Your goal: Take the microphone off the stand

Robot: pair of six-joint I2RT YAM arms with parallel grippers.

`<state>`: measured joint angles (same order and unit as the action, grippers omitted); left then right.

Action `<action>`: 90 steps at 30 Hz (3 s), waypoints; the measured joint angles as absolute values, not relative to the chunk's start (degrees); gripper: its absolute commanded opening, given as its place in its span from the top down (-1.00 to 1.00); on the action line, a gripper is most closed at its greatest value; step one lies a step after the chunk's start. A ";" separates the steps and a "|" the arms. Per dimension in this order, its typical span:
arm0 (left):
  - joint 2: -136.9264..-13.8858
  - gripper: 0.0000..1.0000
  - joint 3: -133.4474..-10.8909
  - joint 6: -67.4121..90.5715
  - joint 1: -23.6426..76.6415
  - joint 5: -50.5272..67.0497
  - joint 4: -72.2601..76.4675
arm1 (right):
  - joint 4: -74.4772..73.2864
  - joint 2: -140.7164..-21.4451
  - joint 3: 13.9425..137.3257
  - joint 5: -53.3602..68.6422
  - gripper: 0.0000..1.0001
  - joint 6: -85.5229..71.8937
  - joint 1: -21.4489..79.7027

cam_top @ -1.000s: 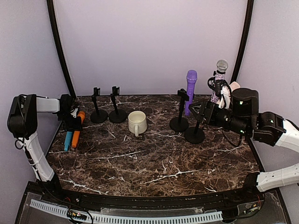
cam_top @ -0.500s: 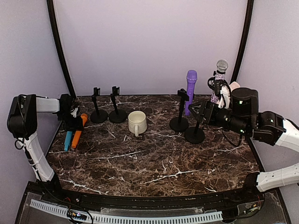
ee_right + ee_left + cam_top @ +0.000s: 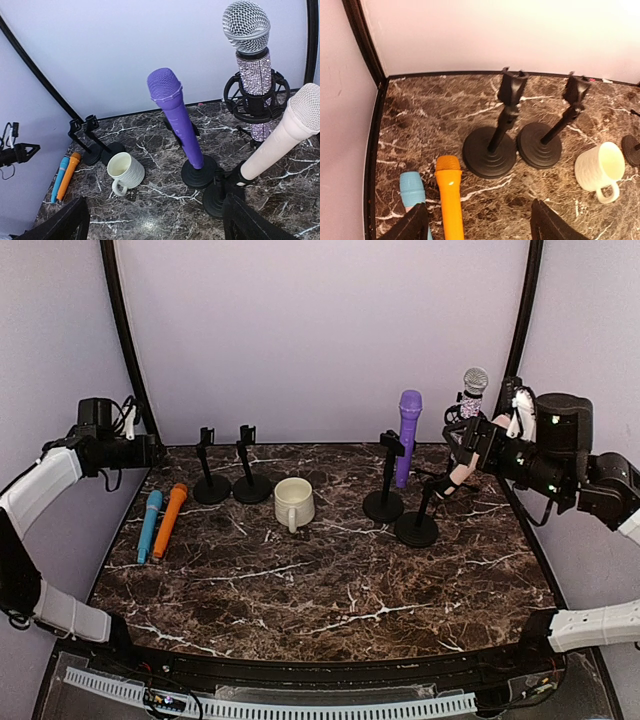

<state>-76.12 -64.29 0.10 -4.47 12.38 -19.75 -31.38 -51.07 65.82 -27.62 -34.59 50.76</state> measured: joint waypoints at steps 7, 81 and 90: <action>-70.24 -0.46 -60.95 -2.87 3.27 17.08 -16.23 | -28.69 -61.95 68.58 -14.02 -0.97 -26.50 40.32; -69.38 -0.43 -50.11 -6.46 4.12 23.79 -8.62 | 13.21 -87.50 57.65 2.17 0.13 -3.42 26.83; -69.58 -0.43 -50.09 -6.48 4.12 23.79 -8.60 | 15.59 -86.13 54.85 3.95 0.38 -3.92 26.68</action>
